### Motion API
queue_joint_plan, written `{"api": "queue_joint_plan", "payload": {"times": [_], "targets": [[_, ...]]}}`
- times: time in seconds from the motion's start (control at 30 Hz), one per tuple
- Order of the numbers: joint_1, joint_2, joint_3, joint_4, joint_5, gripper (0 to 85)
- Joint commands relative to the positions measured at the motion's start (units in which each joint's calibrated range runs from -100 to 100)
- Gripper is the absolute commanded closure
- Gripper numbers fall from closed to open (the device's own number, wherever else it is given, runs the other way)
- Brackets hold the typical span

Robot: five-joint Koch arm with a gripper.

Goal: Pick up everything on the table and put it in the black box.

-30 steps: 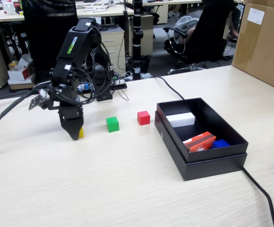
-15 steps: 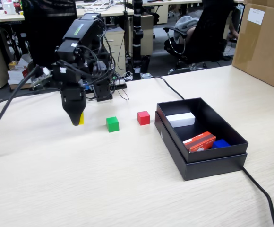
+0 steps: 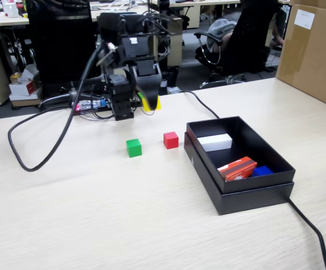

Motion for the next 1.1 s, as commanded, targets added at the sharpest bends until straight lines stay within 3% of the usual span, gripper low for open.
{"api": "queue_joint_plan", "payload": {"times": [0.0, 0.3, 0.57, 0.6, 0.83, 0.9, 1.0, 1.07], "targets": [[1.7, 4.0, 8.6, 0.0, 3.5, 84.7], [7.5, 31.1, 31.8, 0.1, 3.4, 84.6], [8.9, 55.6, 46.6, 0.1, 4.1, 84.5], [8.7, 63.8, 47.9, 0.2, 5.1, 78.5], [7.6, 72.2, 47.0, 0.2, 6.2, 77.3], [7.4, 73.6, 46.2, 0.2, 6.2, 71.6], [7.2, 73.8, 45.8, 0.2, 6.2, 70.2], [7.2, 73.8, 45.1, 0.2, 6.0, 60.8]]}}
